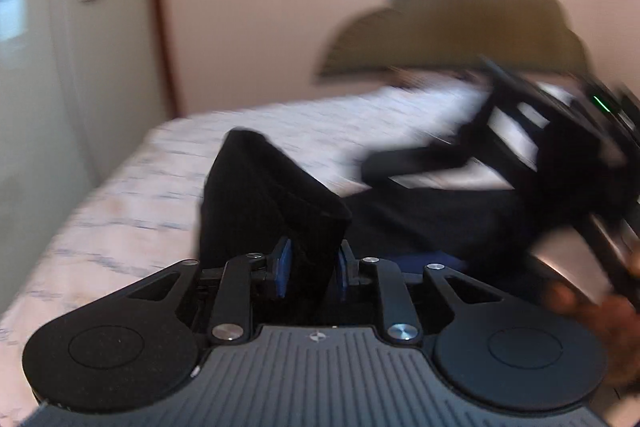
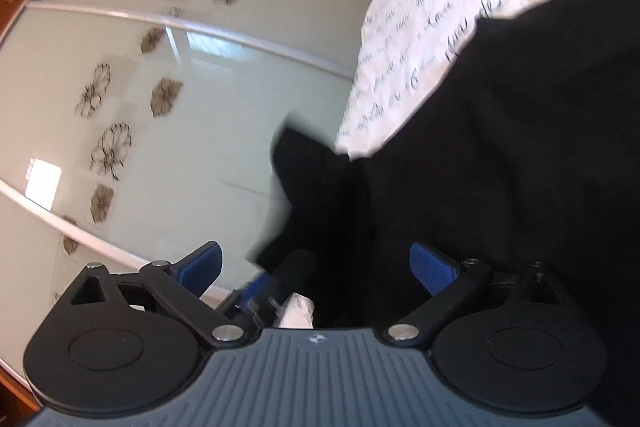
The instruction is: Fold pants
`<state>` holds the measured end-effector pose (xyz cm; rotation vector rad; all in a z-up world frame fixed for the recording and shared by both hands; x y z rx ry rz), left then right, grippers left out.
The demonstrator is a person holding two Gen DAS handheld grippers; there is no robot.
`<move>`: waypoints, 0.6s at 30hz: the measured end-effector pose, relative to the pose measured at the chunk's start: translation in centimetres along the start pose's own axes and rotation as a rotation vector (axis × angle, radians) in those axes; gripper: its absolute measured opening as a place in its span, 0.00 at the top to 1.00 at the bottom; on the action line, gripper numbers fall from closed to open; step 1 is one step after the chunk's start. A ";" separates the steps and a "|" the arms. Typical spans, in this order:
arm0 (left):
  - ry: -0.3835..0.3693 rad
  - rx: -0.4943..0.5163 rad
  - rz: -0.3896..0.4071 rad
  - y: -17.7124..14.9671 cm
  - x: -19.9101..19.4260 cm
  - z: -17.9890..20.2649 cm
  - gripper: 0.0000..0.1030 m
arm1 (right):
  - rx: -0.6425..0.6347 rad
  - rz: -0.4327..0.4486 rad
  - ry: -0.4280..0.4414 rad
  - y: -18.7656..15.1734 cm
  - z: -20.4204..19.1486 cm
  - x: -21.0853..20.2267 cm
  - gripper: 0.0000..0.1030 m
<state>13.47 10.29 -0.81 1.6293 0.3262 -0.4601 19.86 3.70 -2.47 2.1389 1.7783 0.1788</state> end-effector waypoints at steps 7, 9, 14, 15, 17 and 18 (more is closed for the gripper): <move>-0.115 -0.022 0.057 -2.1 -2.9 1.7 0.50 | -0.023 -0.043 -0.040 -0.4 0.0 0.8 0.02; -0.111 -0.059 0.086 -2.5 -4.6 0.6 0.44 | -0.009 -0.038 -0.052 -0.4 0.1 0.9 0.02; -0.008 -0.126 0.119 -4.3 -7.8 -3.0 0.33 | -0.055 -0.077 -0.148 -1.0 -0.4 2.3 0.02; 0.015 -0.152 0.123 -4.6 -8.2 -3.8 0.33 | -0.072 -0.085 -0.167 -1.1 -0.5 2.6 0.02; 0.052 -0.213 0.122 -5.2 -8.9 -5.2 0.31 | -0.107 -0.099 -0.213 -1.5 -0.7 3.1 0.02; 0.061 -0.247 0.116 -5.4 -9.3 -5.6 0.29 | -0.124 -0.105 -0.232 -1.7 -0.8 3.3 0.02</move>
Point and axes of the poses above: each gripper's, at about its wrist camera, not at the fingertips, and x roughly the way its jaws point, z to its right, y to its top, the point moved 9 cm from there along x, roughly the way its jaws point, and after that the axes turned 3 degrees about -x, right-handed, at the moved point
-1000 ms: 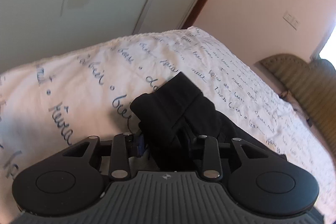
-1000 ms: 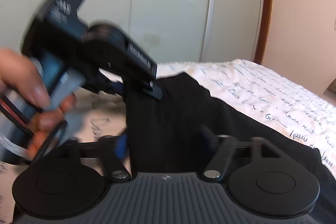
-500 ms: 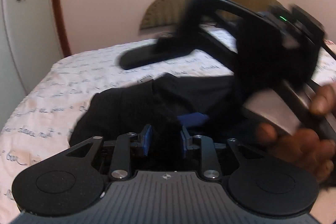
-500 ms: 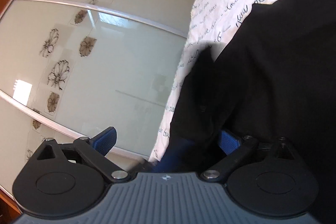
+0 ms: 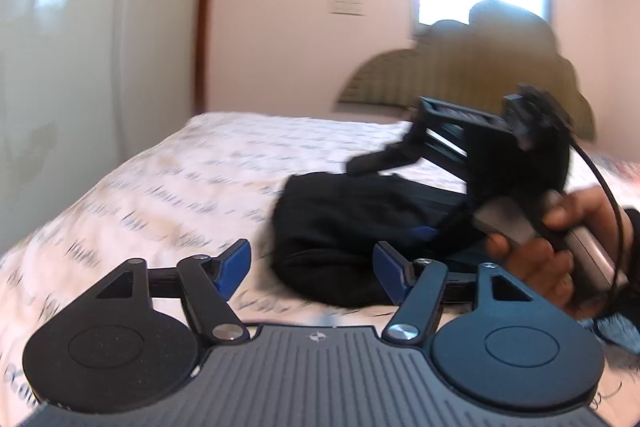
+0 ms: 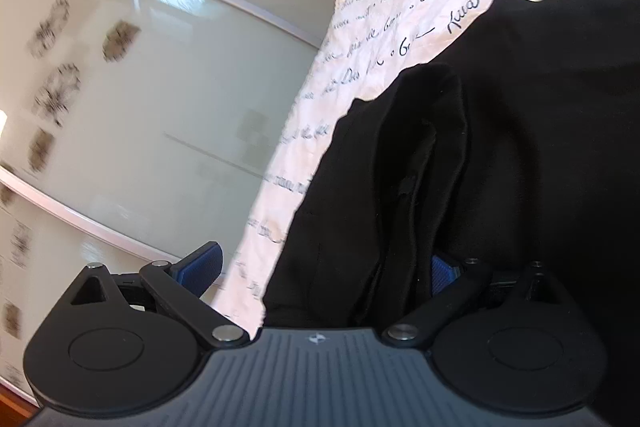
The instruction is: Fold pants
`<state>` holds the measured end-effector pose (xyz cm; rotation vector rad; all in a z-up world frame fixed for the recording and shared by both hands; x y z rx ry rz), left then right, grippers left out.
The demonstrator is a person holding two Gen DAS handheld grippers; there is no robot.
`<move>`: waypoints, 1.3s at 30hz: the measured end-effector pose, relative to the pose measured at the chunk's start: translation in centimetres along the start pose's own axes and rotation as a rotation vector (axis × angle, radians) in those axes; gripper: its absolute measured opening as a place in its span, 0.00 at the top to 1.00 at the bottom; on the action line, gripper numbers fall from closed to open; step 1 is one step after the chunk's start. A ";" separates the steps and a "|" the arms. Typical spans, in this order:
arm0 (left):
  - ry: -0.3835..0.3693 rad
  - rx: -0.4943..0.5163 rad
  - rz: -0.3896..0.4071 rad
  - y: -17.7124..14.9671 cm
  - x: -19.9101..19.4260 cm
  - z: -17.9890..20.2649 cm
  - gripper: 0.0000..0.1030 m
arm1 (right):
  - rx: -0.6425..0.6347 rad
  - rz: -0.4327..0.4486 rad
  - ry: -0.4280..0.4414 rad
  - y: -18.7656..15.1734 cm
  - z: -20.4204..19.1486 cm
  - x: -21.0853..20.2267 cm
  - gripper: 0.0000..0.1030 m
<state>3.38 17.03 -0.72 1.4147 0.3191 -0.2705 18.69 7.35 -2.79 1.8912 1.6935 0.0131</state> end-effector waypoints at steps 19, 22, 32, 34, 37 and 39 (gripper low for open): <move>-0.104 -0.075 0.049 2.4 -1.9 2.4 0.09 | -0.161 0.110 -0.011 3.9 -2.2 -9.4 0.87; -0.140 -0.047 0.063 1.9 -1.1 4.2 0.06 | -0.087 0.107 0.034 4.3 -0.8 -12.1 0.87; -0.088 -0.096 0.021 0.9 1.8 2.9 0.07 | 0.164 -0.002 -0.027 0.9 5.7 -8.1 0.21; -0.062 -0.084 0.024 1.3 1.9 2.7 0.06 | 0.197 -0.006 0.005 1.1 5.8 -7.3 0.21; -0.012 -0.066 -0.037 0.6 3.3 2.3 0.07 | 0.214 -0.032 0.024 1.2 5.5 -5.7 0.21; 0.013 -0.066 -0.094 -0.4 4.1 2.1 0.07 | 0.198 -0.057 -0.033 1.0 5.6 -4.8 0.21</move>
Point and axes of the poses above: each gripper's, at about its wrist camera, not at the fingertips, and x roughly the way its jaws point, z to its right, y to its top, the point moved 9 cm from there along x, roughly the way its jaws point, and after that the axes turned 3 degrees about -x, right-handed, at the moved point
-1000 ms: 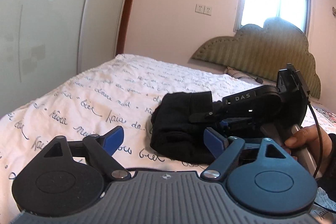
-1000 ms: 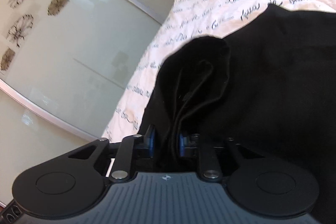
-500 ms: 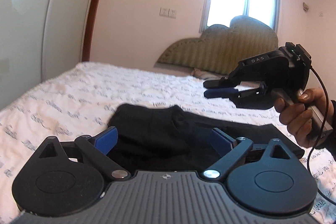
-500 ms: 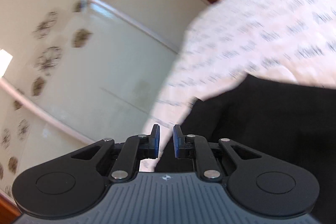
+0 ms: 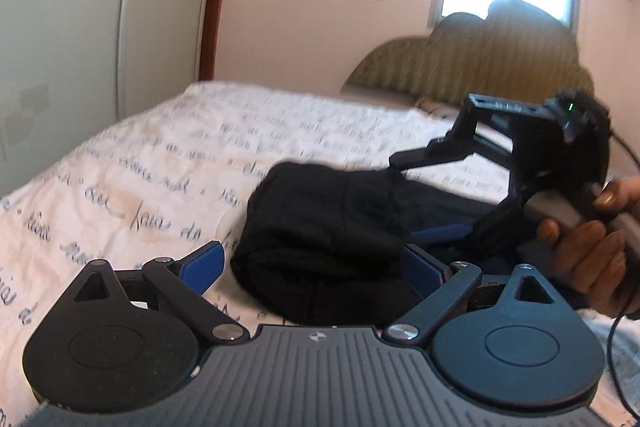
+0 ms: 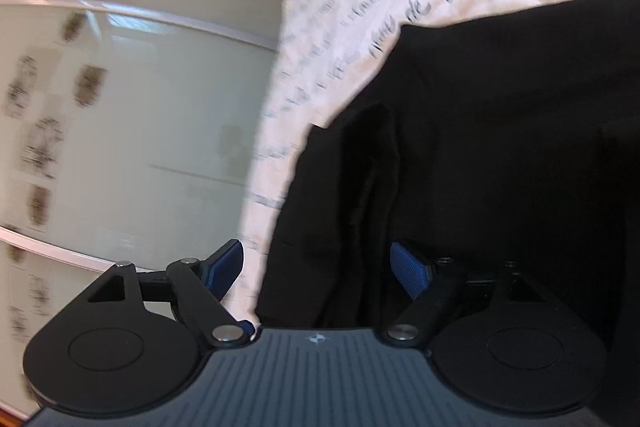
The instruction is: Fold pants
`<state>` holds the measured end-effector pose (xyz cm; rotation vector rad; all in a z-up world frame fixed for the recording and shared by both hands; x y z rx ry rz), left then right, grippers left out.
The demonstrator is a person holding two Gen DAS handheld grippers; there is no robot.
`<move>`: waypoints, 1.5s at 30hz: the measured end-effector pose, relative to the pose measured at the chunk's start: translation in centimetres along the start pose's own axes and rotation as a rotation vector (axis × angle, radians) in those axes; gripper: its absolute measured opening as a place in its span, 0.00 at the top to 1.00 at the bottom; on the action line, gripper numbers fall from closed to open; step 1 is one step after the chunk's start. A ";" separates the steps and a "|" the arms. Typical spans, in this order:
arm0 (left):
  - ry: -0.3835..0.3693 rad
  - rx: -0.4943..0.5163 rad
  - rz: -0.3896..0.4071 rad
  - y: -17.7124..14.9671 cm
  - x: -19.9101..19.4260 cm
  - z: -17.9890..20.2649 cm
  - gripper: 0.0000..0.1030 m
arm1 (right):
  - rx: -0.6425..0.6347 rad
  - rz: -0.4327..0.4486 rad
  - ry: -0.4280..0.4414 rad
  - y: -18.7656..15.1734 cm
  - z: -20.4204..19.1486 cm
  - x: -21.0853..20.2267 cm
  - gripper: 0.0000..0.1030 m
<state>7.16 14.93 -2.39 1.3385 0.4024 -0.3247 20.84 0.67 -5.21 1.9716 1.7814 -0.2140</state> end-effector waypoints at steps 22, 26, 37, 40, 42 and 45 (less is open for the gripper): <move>0.027 -0.041 -0.109 -1.7 1.7 -1.5 0.02 | -0.263 0.032 -0.005 -1.3 -6.2 3.1 0.84; 0.045 -0.078 -0.069 0.1 1.2 -1.6 0.02 | -0.326 0.051 0.026 0.2 -9.1 0.0 0.85; -0.135 0.001 -0.104 0.0 3.4 6.6 0.02 | -0.389 0.153 -0.162 -0.6 -3.8 -18.9 0.84; -0.158 0.072 -0.199 -2.6 4.7 8.9 0.02 | -0.269 0.158 -0.276 -1.7 3.3 -22.0 0.84; -0.135 0.140 -0.219 -3.4 4.9 9.8 0.02 | -0.170 0.147 -0.343 -2.3 8.4 -22.4 0.84; -0.138 0.158 -0.228 -3.2 4.6 10.3 0.03 | -0.098 0.178 -0.272 -3.0 10.8 -22.2 0.85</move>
Point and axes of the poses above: each gripper's, at about its wrist camera, not at the fingertips, and x roughly the way its jaws point, z to its right, y to its top, the point moved 9 cm from there along x, roughly the way its jaws point, and after that the axes turned 3 degrees about -x, right-handed, at the moved point
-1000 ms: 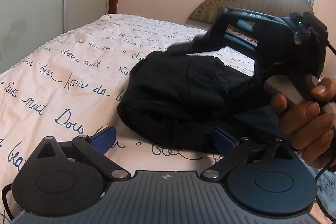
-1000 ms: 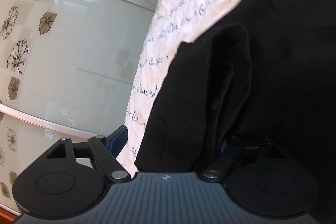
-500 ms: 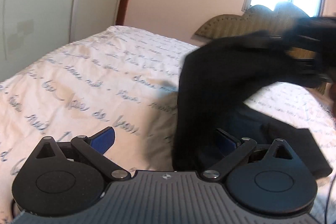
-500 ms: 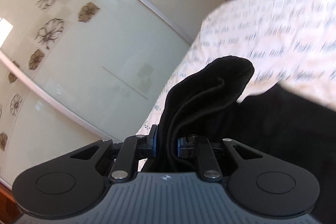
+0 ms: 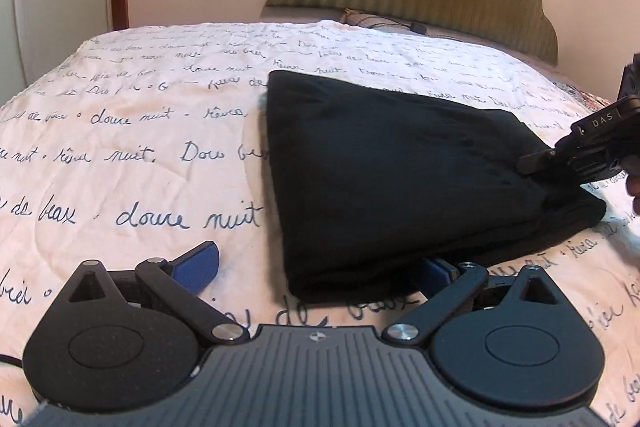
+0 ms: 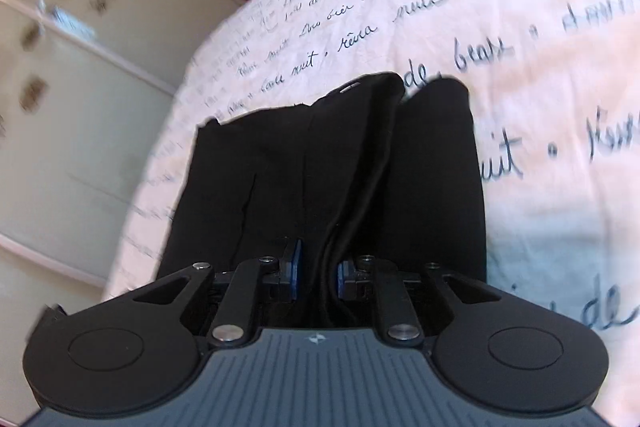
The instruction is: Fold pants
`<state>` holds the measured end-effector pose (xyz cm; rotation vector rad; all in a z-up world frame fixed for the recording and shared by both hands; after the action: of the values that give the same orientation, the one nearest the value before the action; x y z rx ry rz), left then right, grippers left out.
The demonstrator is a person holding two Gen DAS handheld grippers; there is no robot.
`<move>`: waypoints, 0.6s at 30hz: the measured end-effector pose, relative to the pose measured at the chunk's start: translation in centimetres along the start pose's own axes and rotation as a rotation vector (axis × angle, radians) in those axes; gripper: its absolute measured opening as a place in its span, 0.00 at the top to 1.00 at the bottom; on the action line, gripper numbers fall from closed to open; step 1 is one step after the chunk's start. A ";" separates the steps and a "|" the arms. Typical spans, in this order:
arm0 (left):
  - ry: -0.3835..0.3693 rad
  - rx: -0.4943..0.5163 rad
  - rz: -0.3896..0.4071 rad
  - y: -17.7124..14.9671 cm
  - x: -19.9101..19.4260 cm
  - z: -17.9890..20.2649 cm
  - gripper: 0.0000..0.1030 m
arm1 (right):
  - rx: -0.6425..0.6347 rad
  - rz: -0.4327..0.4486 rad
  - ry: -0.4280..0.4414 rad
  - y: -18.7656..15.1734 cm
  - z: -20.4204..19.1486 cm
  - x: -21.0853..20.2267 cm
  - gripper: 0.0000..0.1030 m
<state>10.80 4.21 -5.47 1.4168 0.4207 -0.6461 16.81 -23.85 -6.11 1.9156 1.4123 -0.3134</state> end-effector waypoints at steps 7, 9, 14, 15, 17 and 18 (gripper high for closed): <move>-0.007 0.006 0.026 0.5 -0.9 1.4 0.02 | -0.092 0.066 0.063 2.0 -3.5 -2.4 0.84; -0.023 0.026 0.025 0.4 -0.7 2.2 0.02 | -0.111 0.070 0.050 2.3 -2.3 -4.1 0.84; -0.009 0.041 -0.032 -0.3 1.4 2.8 0.01 | 0.014 0.009 0.036 0.9 2.4 -1.7 0.85; -0.014 0.038 -0.032 -0.1 1.3 2.8 0.01 | 0.044 0.023 0.063 1.0 2.7 -1.9 0.85; -0.017 0.040 -0.036 -0.1 0.9 2.6 0.01 | 0.067 0.037 0.086 0.9 2.8 -2.1 0.84; -0.014 0.050 -0.037 0.0 0.5 2.5 0.01 | 0.076 0.038 0.091 0.9 2.9 -2.3 0.84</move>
<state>10.95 1.67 -5.50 1.4539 0.4231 -0.6998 17.37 -27.59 -6.45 2.0388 1.4397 -0.2677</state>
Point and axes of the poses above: each gripper's, at about its wrist camera, not at the fingertips, and x roughly the way its jaws point, z to its right, y to its top, the point moved 9 cm from there along x, roughly the way its jaws point, and after that the axes turned 3 degrees about -x, right-handed, at the moved point
